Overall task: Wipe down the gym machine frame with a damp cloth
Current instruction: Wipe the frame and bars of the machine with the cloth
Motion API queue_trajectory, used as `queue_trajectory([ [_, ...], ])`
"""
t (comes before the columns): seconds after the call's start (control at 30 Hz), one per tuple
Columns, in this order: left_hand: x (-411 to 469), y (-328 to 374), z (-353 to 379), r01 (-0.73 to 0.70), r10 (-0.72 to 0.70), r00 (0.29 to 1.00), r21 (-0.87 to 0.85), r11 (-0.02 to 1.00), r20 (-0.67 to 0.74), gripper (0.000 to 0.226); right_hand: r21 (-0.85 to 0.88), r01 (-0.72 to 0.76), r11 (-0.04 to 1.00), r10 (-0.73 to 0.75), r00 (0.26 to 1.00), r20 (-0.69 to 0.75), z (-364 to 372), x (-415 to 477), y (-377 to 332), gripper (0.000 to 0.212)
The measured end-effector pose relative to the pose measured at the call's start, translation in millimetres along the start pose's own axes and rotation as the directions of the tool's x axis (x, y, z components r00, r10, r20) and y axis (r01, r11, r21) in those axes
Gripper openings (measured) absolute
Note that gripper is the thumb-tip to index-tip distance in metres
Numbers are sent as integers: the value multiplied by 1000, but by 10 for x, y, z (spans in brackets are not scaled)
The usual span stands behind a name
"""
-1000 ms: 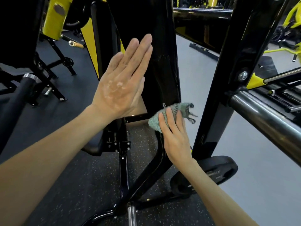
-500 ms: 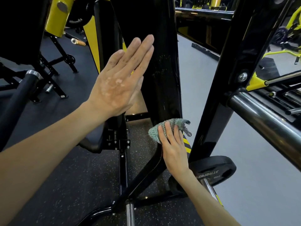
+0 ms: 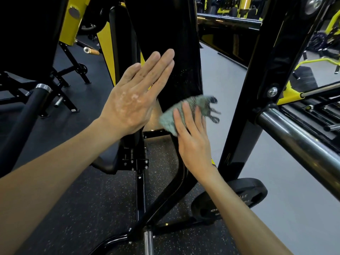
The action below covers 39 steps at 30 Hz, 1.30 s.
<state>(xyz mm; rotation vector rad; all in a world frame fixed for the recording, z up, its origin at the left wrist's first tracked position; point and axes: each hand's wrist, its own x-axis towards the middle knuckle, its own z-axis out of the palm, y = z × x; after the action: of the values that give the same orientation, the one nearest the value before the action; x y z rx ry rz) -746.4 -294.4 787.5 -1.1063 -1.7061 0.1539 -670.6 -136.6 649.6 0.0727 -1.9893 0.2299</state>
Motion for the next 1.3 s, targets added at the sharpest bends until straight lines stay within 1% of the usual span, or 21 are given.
queue_trajectory([
  [0.07,-8,8,19,7,-7,1000,6,1000,-5,71,-59,-58,997,61,996,63,29,-408,89,82],
  [0.17,-1,29,41,19,-19,1000,6,1000,-9,71,-146,-63,987,90,977,191,42,-810,163,90],
  [0.27,-4,45,51,19,-19,1000,-6,1000,-7,69,-134,-60,989,88,973,213,15,-757,150,90],
  [0.33,-1,34,43,8,-9,1000,-17,1000,-11,68,-65,-43,997,54,983,176,-35,-468,100,87],
  [0.37,-2,22,30,0,0,1000,-22,1000,-16,67,-16,-20,1000,22,990,140,-71,-249,60,82],
  [0.47,22,-19,-35,-20,20,1000,-56,998,-4,64,110,70,991,-70,998,-5,-214,555,-47,56],
  [0.57,121,-121,-155,57,-57,998,-56,997,4,67,158,134,978,-118,987,-106,-353,1115,-130,47],
  [0.67,230,-245,-233,65,-65,998,-7,998,2,66,160,149,976,-125,981,-146,-374,1191,-138,46],
  [0.73,225,-250,-243,44,-44,999,13,999,25,61,182,133,974,-103,982,-161,-323,1077,-112,44],
  [0.8,161,-194,-218,31,-31,999,-8,999,35,57,194,116,974,-85,983,-161,-252,836,-52,41],
  [0.87,80,-107,-184,9,-7,999,-41,999,37,56,181,101,978,-82,990,-111,-163,426,78,39],
  [0.93,18,-24,-143,-7,9,1000,-71,997,28,56,154,35,987,-33,999,-14,-76,-125,229,43],
  [0.97,-12,18,-120,-15,17,1000,-83,996,27,56,132,-15,991,9,999,42,-39,-415,286,49],
  [1.03,-76,116,-58,-31,35,999,-98,995,36,57,79,-97,992,86,987,138,30,-942,356,67],
  [1.1,-131,215,4,-38,45,997,-105,994,61,57,31,-151,988,140,963,231,93,-1291,378,88],
  [1.13,-157,259,26,-34,43,996,-108,994,76,58,26,-170,985,157,953,261,122,-1386,378,92],
  [1.23,-201,351,60,-21,32,994,-111,994,100,59,43,-204,978,187,949,255,188,-1420,324,89],
  [1.3,-211,360,68,-12,25,994,-115,993,108,60,43,-207,977,191,953,236,181,-1222,208,87],
])
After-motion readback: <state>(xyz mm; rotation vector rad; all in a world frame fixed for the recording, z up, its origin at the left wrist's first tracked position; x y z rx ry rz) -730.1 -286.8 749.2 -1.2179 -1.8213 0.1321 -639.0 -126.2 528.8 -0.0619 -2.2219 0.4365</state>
